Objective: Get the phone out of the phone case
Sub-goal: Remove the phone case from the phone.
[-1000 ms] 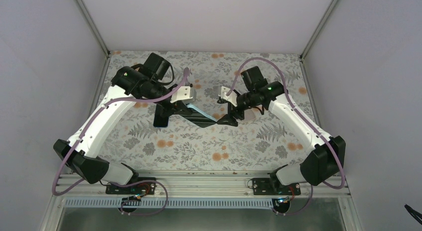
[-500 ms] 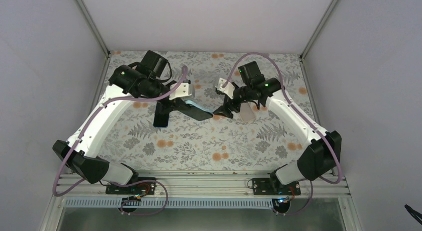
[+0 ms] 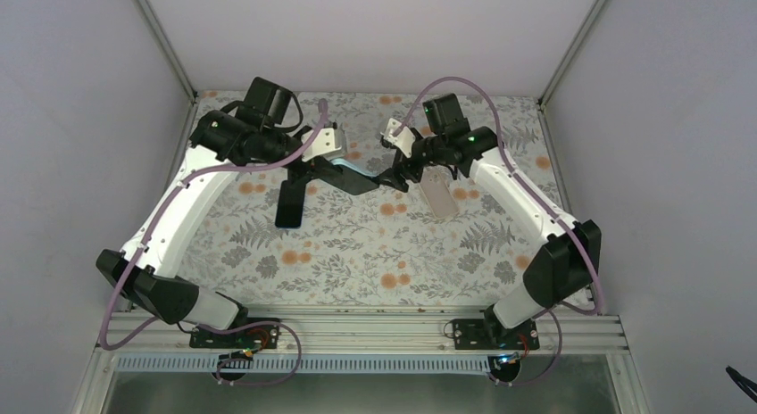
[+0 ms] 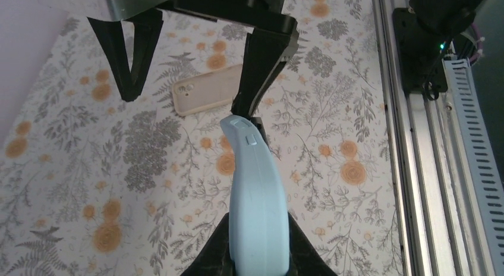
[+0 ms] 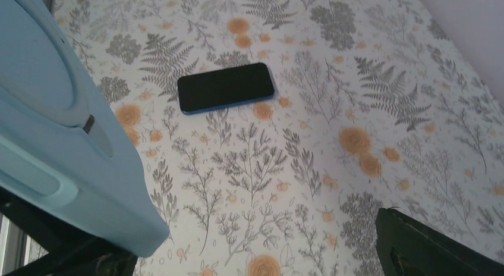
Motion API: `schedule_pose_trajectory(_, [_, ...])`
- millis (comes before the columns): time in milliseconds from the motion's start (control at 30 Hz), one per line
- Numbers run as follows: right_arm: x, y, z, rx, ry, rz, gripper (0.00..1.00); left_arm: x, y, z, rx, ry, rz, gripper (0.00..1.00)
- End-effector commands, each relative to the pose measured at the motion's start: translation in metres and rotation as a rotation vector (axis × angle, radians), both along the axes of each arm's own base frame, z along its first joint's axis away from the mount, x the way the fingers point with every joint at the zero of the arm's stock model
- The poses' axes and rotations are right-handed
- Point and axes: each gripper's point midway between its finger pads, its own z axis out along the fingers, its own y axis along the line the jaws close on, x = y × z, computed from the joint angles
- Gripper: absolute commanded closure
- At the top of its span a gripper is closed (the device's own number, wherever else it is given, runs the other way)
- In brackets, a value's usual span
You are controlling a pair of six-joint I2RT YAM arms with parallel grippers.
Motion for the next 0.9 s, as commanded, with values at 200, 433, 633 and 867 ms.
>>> schedule_pose_trajectory(200, [-0.064,0.056,0.085,0.354,0.113,0.48,0.02,0.03,-0.03,0.088,-0.288,-0.275,0.021,0.98])
schedule_pose_trajectory(433, [-0.099,0.056,0.103,0.485,0.302,0.668,0.06,0.081,0.003,0.116,-0.324,-0.497,0.217,0.98])
schedule_pose_trajectory(633, [-0.135,0.061,0.128,0.555,0.335,0.764,0.17,0.12,0.036,0.107,-0.267,-0.707,0.397,0.98])
schedule_pose_trajectory(867, [-0.183,0.078,0.132,0.53,0.405,0.871,0.24,0.144,0.063,0.11,-0.306,-0.826,0.537,0.98])
